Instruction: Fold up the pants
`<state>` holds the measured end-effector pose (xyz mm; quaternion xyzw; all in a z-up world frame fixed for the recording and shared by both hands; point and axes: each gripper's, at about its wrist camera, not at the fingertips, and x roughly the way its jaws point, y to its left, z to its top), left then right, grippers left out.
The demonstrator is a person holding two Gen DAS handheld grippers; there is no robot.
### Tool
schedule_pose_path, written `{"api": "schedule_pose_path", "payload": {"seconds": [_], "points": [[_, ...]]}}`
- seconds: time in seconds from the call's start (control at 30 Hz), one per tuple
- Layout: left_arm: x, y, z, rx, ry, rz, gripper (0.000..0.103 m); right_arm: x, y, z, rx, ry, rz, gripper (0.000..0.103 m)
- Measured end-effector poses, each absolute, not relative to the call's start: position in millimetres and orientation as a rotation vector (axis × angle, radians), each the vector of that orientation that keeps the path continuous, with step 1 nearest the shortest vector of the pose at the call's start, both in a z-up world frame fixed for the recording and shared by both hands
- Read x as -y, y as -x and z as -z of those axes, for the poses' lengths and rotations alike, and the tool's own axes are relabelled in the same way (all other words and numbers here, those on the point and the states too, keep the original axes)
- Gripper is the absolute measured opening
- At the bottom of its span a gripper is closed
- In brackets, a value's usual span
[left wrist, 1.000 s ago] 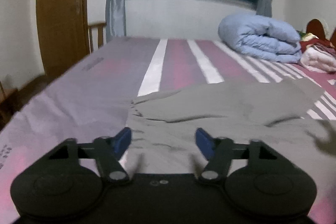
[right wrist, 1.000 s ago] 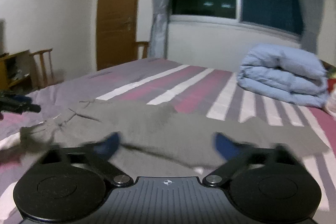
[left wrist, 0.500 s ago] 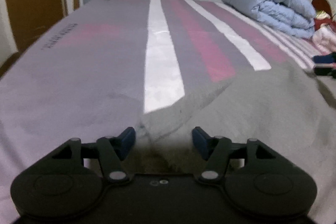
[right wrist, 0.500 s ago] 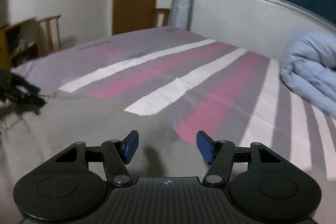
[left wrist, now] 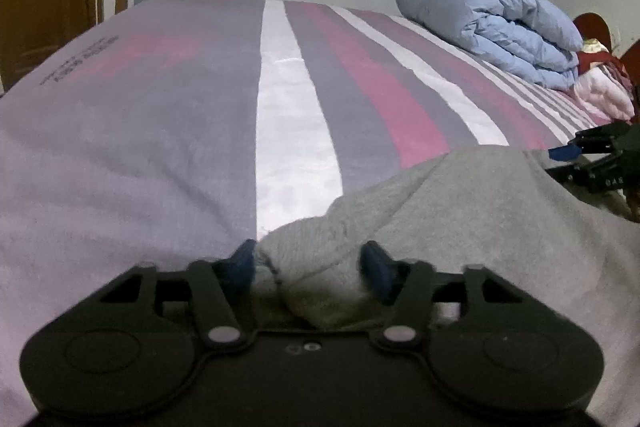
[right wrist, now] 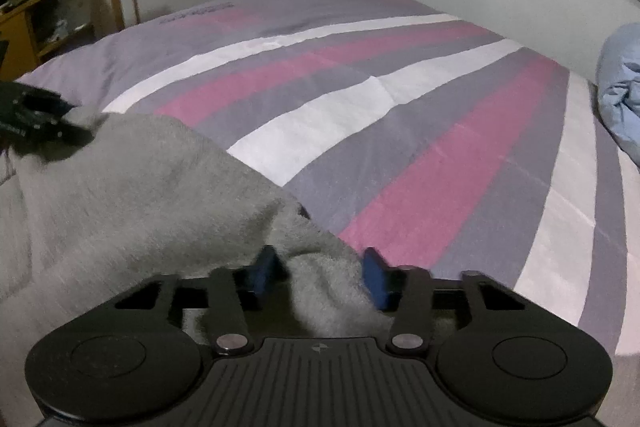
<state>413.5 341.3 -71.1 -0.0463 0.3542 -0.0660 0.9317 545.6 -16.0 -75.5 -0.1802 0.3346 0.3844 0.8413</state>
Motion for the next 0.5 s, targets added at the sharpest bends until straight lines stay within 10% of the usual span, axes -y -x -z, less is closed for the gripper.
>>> {"api": "schedule_pose_path", "payload": {"seconds": [0.17,0.5], "points": [[-337.1,-404.8,52.9,-0.680,0.097,0.140,0.010,16.4,-519.3,55.0,-0.643,0.417,-0.781,0.017],[-337.8,-336.5,-6.6,-0.462,0.167,0.202,0.010,47.0,-424.8,-19.7,-0.487,0.413,-0.801,0.014]]}}
